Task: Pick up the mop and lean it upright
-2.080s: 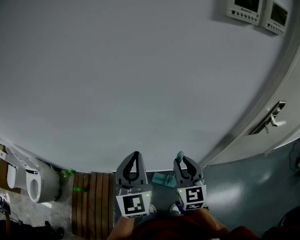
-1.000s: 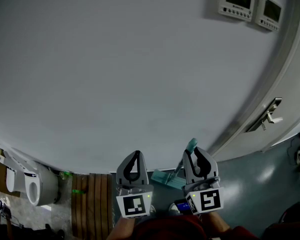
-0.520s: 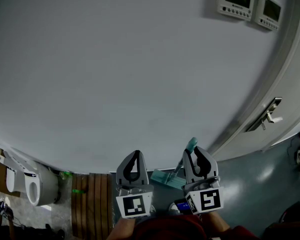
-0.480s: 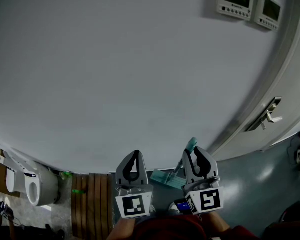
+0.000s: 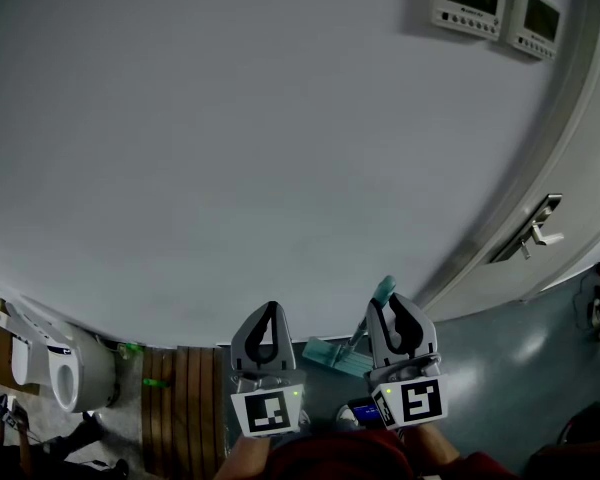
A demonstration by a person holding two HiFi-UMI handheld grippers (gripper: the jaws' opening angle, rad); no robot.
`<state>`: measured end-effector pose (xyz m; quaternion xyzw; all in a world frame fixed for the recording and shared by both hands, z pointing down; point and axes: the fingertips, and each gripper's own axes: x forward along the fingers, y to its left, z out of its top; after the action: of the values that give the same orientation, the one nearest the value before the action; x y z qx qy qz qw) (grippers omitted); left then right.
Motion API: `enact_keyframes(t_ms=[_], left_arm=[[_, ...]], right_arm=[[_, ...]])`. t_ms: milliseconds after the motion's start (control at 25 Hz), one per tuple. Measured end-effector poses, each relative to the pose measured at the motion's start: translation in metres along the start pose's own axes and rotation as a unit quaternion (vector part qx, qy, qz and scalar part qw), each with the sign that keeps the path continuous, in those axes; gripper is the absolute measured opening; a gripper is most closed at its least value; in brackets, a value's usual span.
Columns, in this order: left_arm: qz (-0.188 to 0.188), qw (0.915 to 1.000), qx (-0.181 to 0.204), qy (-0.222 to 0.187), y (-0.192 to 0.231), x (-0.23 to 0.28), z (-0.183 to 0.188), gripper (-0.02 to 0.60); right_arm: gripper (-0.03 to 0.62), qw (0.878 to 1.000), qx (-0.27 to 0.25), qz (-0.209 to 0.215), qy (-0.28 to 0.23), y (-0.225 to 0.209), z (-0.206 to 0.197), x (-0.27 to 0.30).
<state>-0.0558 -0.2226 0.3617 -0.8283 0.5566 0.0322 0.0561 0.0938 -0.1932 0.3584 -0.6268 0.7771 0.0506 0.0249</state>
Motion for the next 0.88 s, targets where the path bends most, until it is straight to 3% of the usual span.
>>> enact_keyframes(t_ms=[880], left_arm=[[-0.004,1.0,0.002,0.0,-0.005,0.004,-0.002,0.014]], right_arm=[[0.107,0.999,-0.002,-0.001,0.034,-0.003,-0.033,0.002]])
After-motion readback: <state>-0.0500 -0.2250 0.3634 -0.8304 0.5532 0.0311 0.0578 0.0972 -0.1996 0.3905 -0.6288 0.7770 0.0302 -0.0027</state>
